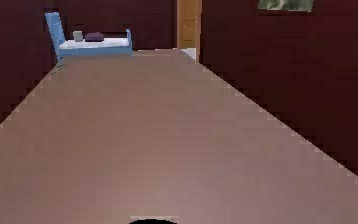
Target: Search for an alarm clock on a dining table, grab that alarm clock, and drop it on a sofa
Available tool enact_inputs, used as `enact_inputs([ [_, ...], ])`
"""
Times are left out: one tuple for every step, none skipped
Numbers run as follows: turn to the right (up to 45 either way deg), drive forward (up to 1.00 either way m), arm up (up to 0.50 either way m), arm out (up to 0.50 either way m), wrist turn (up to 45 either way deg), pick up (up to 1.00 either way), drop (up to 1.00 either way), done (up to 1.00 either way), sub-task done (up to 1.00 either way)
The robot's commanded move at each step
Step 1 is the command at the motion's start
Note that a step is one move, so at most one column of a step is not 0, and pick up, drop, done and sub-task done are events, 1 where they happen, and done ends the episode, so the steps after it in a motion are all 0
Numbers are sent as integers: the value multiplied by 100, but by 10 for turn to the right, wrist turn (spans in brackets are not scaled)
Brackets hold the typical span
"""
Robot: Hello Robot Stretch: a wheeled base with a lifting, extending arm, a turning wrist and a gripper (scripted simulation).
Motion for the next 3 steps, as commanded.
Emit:
enact_inputs([
  [0, 100, 0, 0, 0, 0, 0, 0, 0],
  [0, 100, 0, 0, 0, 0, 0, 0, 0],
  [0, 100, 0, 0, 0, 0, 0, 0, 0],
])
